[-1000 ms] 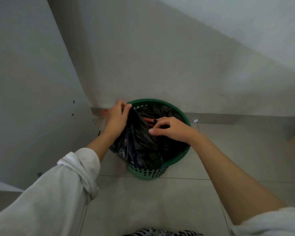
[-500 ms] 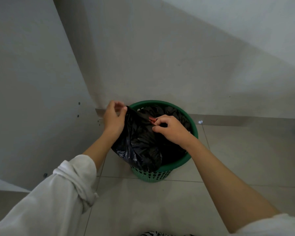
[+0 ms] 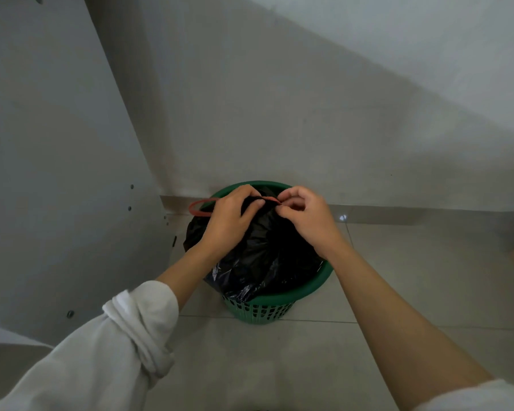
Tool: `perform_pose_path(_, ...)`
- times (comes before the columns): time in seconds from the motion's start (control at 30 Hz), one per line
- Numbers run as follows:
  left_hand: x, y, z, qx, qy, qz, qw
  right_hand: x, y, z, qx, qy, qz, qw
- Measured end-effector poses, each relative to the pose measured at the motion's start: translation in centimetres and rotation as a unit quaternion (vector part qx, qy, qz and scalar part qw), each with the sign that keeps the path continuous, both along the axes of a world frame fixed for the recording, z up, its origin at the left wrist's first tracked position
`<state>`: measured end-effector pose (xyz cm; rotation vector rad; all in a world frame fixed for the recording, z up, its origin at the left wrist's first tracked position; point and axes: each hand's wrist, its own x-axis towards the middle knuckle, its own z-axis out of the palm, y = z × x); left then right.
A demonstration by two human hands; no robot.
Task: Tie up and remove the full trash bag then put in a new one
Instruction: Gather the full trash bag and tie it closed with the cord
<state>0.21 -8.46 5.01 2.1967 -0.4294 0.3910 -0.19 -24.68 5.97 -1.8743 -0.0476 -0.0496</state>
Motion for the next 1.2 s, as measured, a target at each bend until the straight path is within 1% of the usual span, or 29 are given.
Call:
perform_pose_path(0.07, -0.4, -0.1, 0.4, -0.027, 0.034, -0.015, 0.999, -0.3, 0.0, 0.3, 0.046, 0.014, 0.018, 0.999)
perform_pose_path(0.13, -0.7, 0.0, 1.0, -0.032, 0.058, -0.039, 0.997, -0.5, 0.1, 0.4, 0.048, -0.002, 0.022, 0.999)
perform_pose_path(0.23, -0.5, 0.0, 1.9, 0.007, 0.046, -0.038, 0.998, -0.7, 0.4, 0.4, 0.03, -0.021, 0.021, 0.999)
perform_pose_path(0.27, -0.4, -0.1, 2.1, 0.007, 0.05, -0.028, 0.998, -0.7, 0.5, 0.4, 0.009, -0.029, 0.024, 0.999)
perform_pose_path(0.3, -0.3, -0.2, 2.3, -0.011, 0.069, -0.02, 0.997, -0.7, 0.6, 0.3, -0.021, -0.038, 0.027, 0.999)
perform_pose_path(0.33, -0.2, -0.3, 2.6, -0.053, 0.105, -0.016, 0.993, -0.7, 0.7, 0.2, -0.059, -0.047, 0.029, 0.997)
perform_pose_path(0.37, -0.1, -0.5, 3.1, -0.121, 0.155, -0.018, 0.98, -0.6, 0.8, 0.0, -0.093, -0.053, 0.03, 0.994)
perform_pose_path(0.4, -0.1, -0.6, 3.7, -0.207, 0.205, -0.024, 0.956, -0.6, 0.9, -0.1, -0.112, -0.054, 0.029, 0.992)
perform_pose_path(0.43, 0.0, -0.7, 4.3, -0.294, 0.245, -0.033, 0.923, -0.6, 0.9, -0.1, -0.114, -0.051, 0.026, 0.992)
perform_pose_path(0.47, 0.1, -0.7, 4.9, -0.362, 0.269, -0.039, 0.892, -0.6, 0.9, 0.1, -0.098, -0.046, 0.022, 0.994)
perform_pose_path(0.5, 0.2, -0.6, 5.3, -0.407, 0.279, -0.045, 0.869, -0.6, 0.9, 0.4, -0.059, -0.04, 0.021, 0.997)
perform_pose_path(0.57, 0.0, -0.5, 5.7, -0.443, 0.284, -0.063, 0.848, -0.9, 1.0, 1.4, 0.063, -0.018, 0.023, 0.998)
perform_pose_path(0.6, -0.1, -0.4, 5.6, -0.439, 0.286, -0.075, 0.848, -1.1, 1.0, 2.0, 0.115, -0.004, 0.024, 0.993)
perform_pose_path(0.63, -0.4, -0.4, 5.6, -0.432, 0.288, -0.086, 0.85, -1.1, 1.0, 2.4, 0.142, 0.005, 0.025, 0.99)
perform_pose_path(0.73, -0.8, -0.6, 5.0, -0.422, 0.282, -0.083, 0.858, -1.2, 1.0, 3.2, 0.111, 0.003, 0.014, 0.994)
perform_pose_path(0.8, -0.9, -1.1, 4.2, -0.408, 0.265, -0.066, 0.871, -1.2, 0.9, 3.4, 0.126, -0.002, -0.024, 0.992)
perform_pose_path(0.87, -1.0, -2.0, 3.4, -0.353, 0.248, -0.069, 0.9, -1.4, 0.4, 3.6, 0.161, -0.005, -0.049, 0.986)
perform_pose_path(0.97, -1.3, -3.9, 2.7, -0.243, 0.227, -0.115, 0.936, -1.7, -0.8, 4.2, 0.179, 0.009, -0.058, 0.982)
perform_pose_path(1.03, -1.5, -5.2, 2.5, -0.209, 0.231, -0.141, 0.94, -1.7, -1.8, 4.6, 0.164, 0.025, -0.079, 0.983)
perform_pose_path(1.13, -1.4, -6.5, 2.1, -0.186, 0.259, -0.164, 0.933, -1.6, -3.5, 5.1, 0.119, 0.038, -0.118, 0.985)
perform_pose_path(1.2, -0.8, -6.4, 1.9, -0.145, 0.274, -0.171, 0.935, -1.5, -4.5, 4.8, 0.134, 0.052, -0.141, 0.98)
